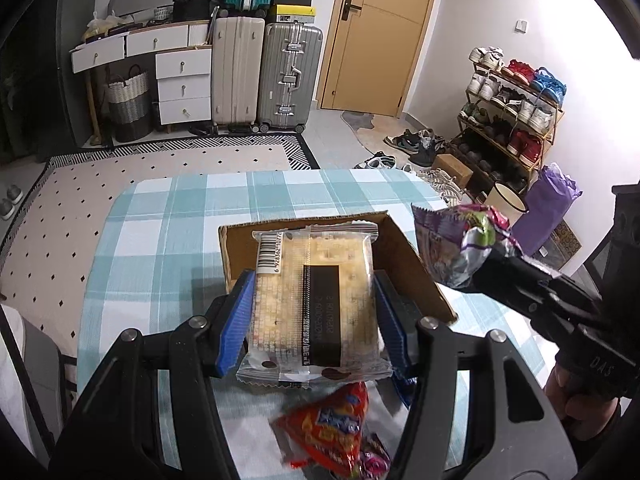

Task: Organize snacks
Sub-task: 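Carry the cracker pack and candy bag over the cardboard box, then open both grippers to drop the packets into the box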

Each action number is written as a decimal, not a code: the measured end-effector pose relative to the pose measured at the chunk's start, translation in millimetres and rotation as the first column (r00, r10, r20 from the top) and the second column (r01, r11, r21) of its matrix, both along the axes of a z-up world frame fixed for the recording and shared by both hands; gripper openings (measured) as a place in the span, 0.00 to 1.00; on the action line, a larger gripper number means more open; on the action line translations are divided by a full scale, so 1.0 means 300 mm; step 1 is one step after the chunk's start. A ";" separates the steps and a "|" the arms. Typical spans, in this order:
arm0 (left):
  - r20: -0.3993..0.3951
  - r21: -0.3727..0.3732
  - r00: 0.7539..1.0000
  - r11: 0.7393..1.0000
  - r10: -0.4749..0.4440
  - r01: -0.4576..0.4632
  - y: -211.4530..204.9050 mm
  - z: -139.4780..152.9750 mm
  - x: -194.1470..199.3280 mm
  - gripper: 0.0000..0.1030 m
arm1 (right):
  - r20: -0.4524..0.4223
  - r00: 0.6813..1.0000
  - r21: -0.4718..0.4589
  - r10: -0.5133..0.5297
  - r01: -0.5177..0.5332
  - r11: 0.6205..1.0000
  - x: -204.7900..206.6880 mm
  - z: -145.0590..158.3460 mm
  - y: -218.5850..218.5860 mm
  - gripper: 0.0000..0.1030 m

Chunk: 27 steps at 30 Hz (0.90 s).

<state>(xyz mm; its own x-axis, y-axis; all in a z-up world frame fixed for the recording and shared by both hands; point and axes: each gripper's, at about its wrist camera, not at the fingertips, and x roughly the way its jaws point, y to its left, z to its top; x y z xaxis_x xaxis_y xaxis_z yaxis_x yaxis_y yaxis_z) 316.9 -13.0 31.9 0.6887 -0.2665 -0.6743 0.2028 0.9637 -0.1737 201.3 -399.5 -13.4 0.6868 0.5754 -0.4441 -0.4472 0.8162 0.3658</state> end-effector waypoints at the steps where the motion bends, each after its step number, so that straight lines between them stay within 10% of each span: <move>1: -0.005 0.001 1.000 1.000 -0.002 0.002 0.000 -0.009 0.021 0.53 | -0.008 1.000 0.000 -0.001 0.001 1.000 0.019 -0.006 0.001 0.36; 19: -0.080 0.005 0.997 1.000 -0.020 0.021 0.008 -0.170 0.242 0.56 | -0.073 0.997 -0.083 -0.018 0.012 0.996 0.225 -0.163 0.057 0.37; 27: -0.067 0.007 0.998 1.000 -0.015 0.015 0.020 -0.162 0.224 0.66 | -0.046 0.999 -0.091 -0.027 0.022 0.996 0.215 -0.161 0.046 0.53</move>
<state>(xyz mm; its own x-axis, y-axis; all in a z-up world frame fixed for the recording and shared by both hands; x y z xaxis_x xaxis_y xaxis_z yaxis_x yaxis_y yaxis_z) 384.0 -6.9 -16.6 0.6377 -0.2712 -0.7209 0.2055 0.9619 -0.1801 265.9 -385.6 -61.8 0.6774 0.5148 -0.5254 -0.4109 0.8573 0.3102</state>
